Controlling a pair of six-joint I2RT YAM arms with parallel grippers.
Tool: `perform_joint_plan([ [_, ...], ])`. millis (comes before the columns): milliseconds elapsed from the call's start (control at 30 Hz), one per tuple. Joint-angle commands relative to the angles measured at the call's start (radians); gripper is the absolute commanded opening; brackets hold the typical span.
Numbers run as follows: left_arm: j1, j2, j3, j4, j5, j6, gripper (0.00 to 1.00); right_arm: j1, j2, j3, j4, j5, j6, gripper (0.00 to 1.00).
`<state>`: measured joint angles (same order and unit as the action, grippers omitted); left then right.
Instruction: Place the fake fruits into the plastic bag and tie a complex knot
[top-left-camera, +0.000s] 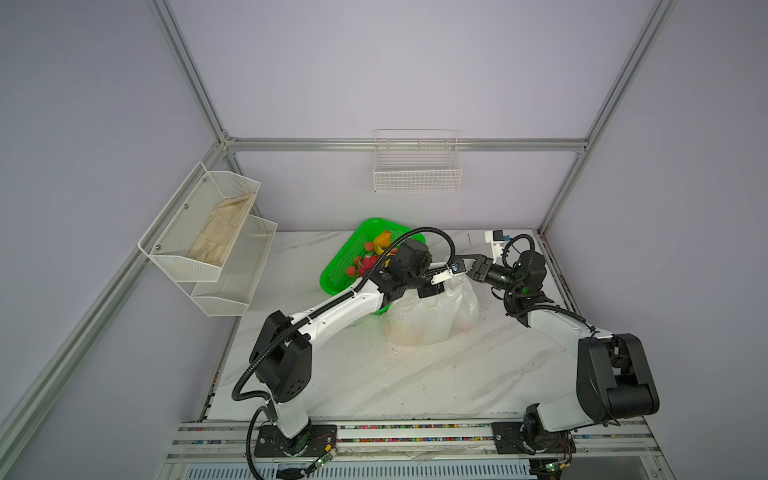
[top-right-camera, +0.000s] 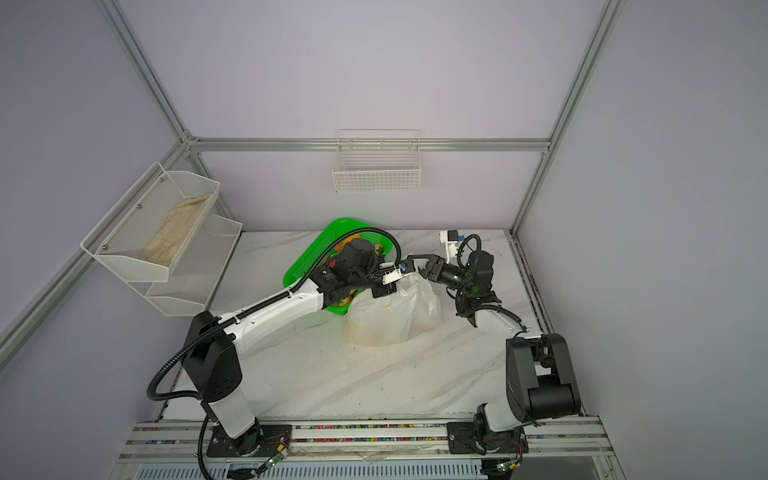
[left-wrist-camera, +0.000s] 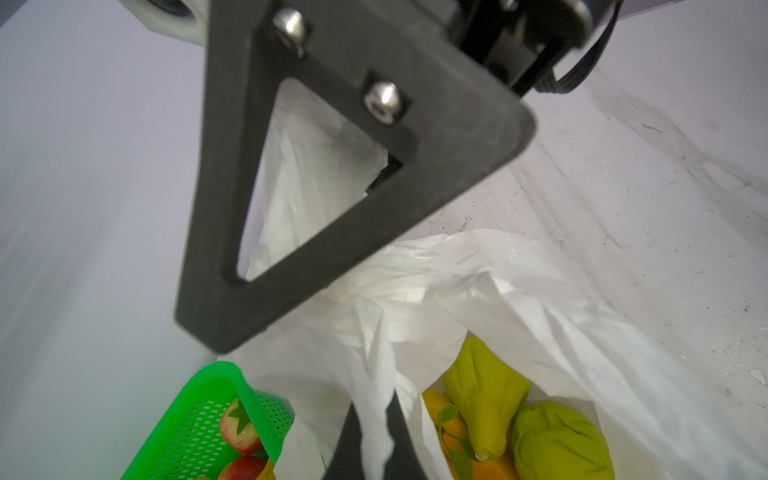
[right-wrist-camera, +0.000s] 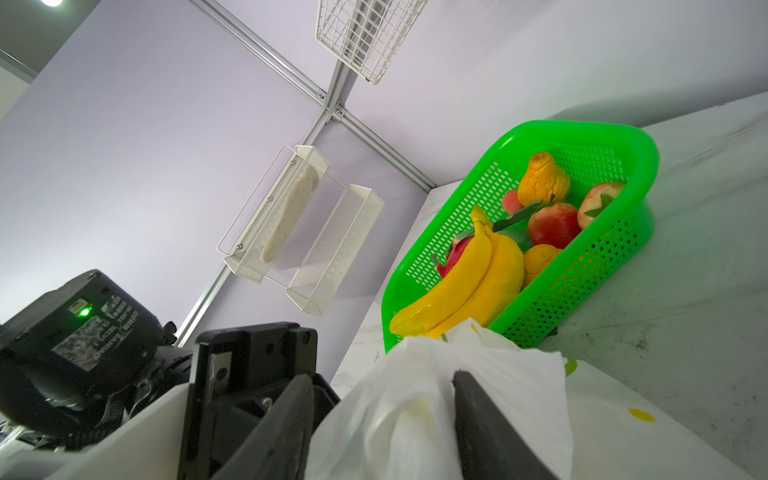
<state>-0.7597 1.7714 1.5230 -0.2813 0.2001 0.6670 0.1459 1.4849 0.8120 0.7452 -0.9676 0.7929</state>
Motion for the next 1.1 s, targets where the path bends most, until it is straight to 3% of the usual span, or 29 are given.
perform_joint_plan([
  [0, -0.014, 0.002, -0.038, -0.001, -0.048, 0.046, 0.00, 0.018, -0.004, 0.034, -0.083, 0.043, -0.059, 0.57],
  [133, -0.026, 0.007, -0.038, -0.007, -0.076, 0.065, 0.00, 0.029, -0.004, 0.059, -0.140, 0.077, -0.110, 0.55],
  [200, -0.031, 0.011, -0.038, -0.015, -0.083, 0.073, 0.00, 0.031, -0.003, 0.073, -0.167, 0.083, -0.132, 0.50],
  [300, -0.036, 0.013, -0.035, -0.036, -0.078, 0.078, 0.06, 0.030, -0.001, 0.089, -0.173, 0.088, -0.160, 0.28],
  [367, -0.036, 0.005, -0.030, -0.064, -0.065, 0.067, 0.15, 0.030, 0.000, 0.107, -0.175, 0.081, -0.192, 0.15],
  [467, -0.035, -0.021, -0.033, -0.089, -0.045, 0.051, 0.23, 0.024, 0.004, 0.129, -0.181, 0.066, -0.261, 0.00],
  [800, 0.018, -0.160, -0.036, -0.108, 0.100, -0.033, 0.46, -0.001, -0.001, 0.182, -0.162, -0.034, -0.500, 0.00],
  [1067, 0.135, -0.201, 0.005, -0.072, 0.298, -0.207, 0.58, -0.001, -0.003, 0.151, 0.052, -0.067, -0.444, 0.00],
])
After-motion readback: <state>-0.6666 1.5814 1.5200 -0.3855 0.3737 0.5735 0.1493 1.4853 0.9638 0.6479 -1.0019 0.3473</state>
